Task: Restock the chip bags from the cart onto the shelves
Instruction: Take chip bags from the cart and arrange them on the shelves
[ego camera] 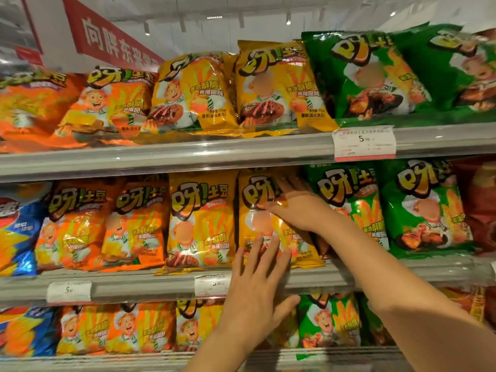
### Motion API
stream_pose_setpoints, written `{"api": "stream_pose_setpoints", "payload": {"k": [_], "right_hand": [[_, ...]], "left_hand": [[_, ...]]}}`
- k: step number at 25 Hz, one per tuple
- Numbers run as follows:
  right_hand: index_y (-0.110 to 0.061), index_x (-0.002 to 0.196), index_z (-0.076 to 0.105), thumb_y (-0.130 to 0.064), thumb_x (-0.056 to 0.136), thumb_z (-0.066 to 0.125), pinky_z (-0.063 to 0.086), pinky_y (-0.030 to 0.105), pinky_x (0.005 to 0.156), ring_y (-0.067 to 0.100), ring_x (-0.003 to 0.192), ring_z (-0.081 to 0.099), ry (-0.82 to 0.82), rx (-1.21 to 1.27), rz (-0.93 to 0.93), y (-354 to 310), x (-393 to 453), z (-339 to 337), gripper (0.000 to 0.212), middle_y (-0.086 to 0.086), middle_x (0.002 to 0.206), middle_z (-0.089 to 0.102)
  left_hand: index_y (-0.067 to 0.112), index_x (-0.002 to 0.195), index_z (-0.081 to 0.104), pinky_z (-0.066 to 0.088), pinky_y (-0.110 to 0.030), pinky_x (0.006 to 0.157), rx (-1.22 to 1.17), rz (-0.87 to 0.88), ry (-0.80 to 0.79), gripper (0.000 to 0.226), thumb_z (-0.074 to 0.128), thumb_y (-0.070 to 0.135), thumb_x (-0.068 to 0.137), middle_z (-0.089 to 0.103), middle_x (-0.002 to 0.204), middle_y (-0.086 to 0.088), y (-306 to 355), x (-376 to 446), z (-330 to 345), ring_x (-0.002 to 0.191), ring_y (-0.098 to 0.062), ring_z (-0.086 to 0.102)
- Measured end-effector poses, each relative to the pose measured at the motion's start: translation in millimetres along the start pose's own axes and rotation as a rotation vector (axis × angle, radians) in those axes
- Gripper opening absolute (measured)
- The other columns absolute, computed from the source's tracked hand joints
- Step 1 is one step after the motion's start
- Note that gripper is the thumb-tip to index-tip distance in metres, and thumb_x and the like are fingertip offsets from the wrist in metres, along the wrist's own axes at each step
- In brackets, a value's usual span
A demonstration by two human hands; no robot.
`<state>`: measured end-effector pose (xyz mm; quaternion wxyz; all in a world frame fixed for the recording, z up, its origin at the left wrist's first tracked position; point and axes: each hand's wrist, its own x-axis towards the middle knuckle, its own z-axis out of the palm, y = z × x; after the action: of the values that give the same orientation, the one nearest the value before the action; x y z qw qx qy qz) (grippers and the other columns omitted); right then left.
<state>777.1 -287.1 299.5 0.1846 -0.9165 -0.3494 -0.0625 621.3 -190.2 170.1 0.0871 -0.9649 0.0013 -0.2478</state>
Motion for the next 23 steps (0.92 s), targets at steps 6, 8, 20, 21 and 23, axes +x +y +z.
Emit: {"api": "stream_pose_setpoints", "payload": {"k": [6,8,20,21,23], "right_hand": [[-0.018,0.151,0.04,-0.049,0.1,0.052,0.048,0.041,0.099,0.033,0.136,0.046,0.287,-0.137,-0.003,-9,-29,6,0.06,0.014,0.151,0.047],[-0.022,0.152,0.036,-0.041,0.099,0.056,0.042,0.044,0.111,0.029,0.147,0.03,0.396,-0.071,-0.118,-2,-59,16,0.06,0.008,0.157,0.035],[-0.03,0.159,0.031,-0.048,0.103,0.047,0.002,0.04,0.128,0.019,0.157,-0.013,0.387,-0.011,-0.032,90,-157,61,0.06,-0.003,0.171,-0.006],[-0.024,0.152,0.046,-0.041,0.102,0.054,0.012,0.04,0.128,0.022,0.158,0.004,0.442,0.076,-0.034,92,-169,69,0.053,0.004,0.17,0.016],[-0.013,0.132,0.065,-0.025,0.096,0.065,0.036,0.048,0.12,0.028,0.144,0.041,0.548,0.172,0.014,104,-194,88,0.038,0.012,0.15,0.05]], "left_hand": [[0.026,0.158,0.028,0.02,-0.055,0.118,0.077,0.045,-0.005,0.078,0.04,0.07,0.094,0.024,0.165,-0.004,-2,-1,-7,0.151,-0.035,0.022],[0.027,0.157,0.03,0.017,-0.051,0.117,0.046,0.072,0.014,0.076,0.039,0.069,0.095,0.021,0.166,-0.002,-8,1,-4,0.152,-0.033,0.022],[0.025,0.157,0.032,0.02,-0.06,0.119,-0.039,0.09,0.152,0.076,0.04,0.065,0.092,0.024,0.166,-0.002,-13,-4,24,0.154,-0.032,0.017],[0.024,0.157,0.033,0.018,-0.061,0.12,-0.056,0.102,0.175,0.073,0.041,0.06,0.094,0.025,0.166,-0.003,-7,-15,29,0.154,-0.033,0.017],[0.023,0.153,0.04,0.019,-0.062,0.119,-0.109,0.157,0.172,0.063,0.044,0.049,0.096,0.031,0.163,-0.005,12,-45,43,0.153,-0.033,0.021]]}}
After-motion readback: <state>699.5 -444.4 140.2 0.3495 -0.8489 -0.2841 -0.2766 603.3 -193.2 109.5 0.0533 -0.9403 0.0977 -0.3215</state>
